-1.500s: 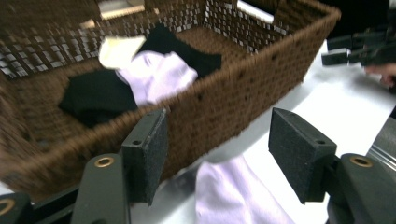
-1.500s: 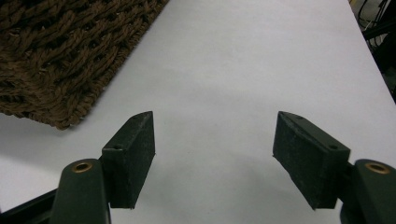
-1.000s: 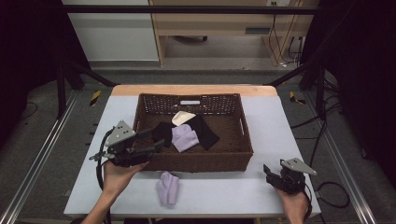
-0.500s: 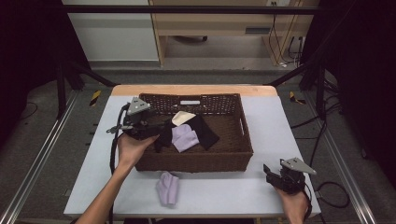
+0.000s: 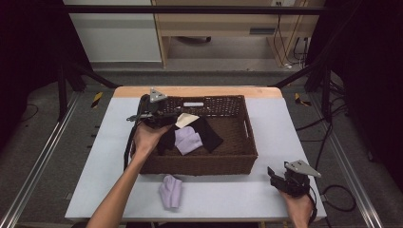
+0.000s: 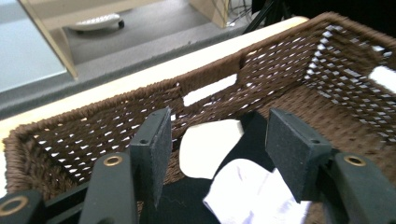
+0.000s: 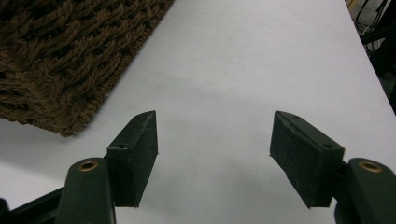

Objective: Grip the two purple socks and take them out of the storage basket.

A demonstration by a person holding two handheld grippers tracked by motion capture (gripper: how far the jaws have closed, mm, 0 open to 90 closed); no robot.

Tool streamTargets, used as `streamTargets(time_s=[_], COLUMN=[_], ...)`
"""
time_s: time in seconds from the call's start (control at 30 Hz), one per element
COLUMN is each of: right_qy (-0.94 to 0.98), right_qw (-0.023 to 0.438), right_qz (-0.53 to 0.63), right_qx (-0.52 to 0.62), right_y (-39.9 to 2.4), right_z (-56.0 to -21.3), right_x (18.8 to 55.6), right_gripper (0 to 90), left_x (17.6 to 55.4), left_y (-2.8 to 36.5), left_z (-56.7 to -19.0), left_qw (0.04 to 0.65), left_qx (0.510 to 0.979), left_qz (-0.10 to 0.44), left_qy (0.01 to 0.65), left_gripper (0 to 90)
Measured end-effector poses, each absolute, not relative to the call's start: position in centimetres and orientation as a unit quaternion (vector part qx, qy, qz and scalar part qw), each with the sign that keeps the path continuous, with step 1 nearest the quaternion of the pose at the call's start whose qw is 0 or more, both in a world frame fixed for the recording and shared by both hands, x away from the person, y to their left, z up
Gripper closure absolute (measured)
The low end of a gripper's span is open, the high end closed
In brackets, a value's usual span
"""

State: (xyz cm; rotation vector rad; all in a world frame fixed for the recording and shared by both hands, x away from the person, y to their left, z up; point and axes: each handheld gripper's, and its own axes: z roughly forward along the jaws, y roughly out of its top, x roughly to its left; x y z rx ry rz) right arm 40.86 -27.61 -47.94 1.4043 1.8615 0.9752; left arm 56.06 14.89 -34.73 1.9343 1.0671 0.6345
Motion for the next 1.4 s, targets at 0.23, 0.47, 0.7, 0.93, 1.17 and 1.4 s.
streamTargets(time_s=[0.23,0.47,0.7,0.93,1.17,1.4], right_qy=[0.702,0.703,0.703,0.706,0.707,0.707], right_qw=[0.302,0.304,0.302,0.298,0.297,0.298], right_qz=[0.368,0.366,0.363,0.36,0.36,0.362], right_qx=[0.529,0.529,0.532,0.532,0.531,0.529], right_y=[-27.6,-27.6,-27.5,-27.4,-27.4,-27.3], right_z=[-48.0,-47.9,-48.0,-48.0,-48.0,-48.0], right_x=[40.9,40.9,41.0,41.0,41.1,41.0], right_gripper=[32.3,32.4,33.6,36.8,37.3,37.7], left_x=[57.8,59.1,59.9,59.9,60.7,61.0], left_y=[14.7,13.8,14.0,13.1,12.6,11.5], left_z=[-36.5,-38.2,-38.9,-39.8,-40.7,-41.7], left_qw=[0.391,0.342,0.327,0.289,0.256,0.2], left_qx=[0.777,0.796,0.801,0.83,0.848,0.879], left_qz=[0.24,0.236,0.207,0.194,0.182,0.164], left_qy=[0.431,0.44,0.456,0.436,0.427,0.4], left_gripper=[40.9,41.8,42.8,44.0,42.5,46.5])
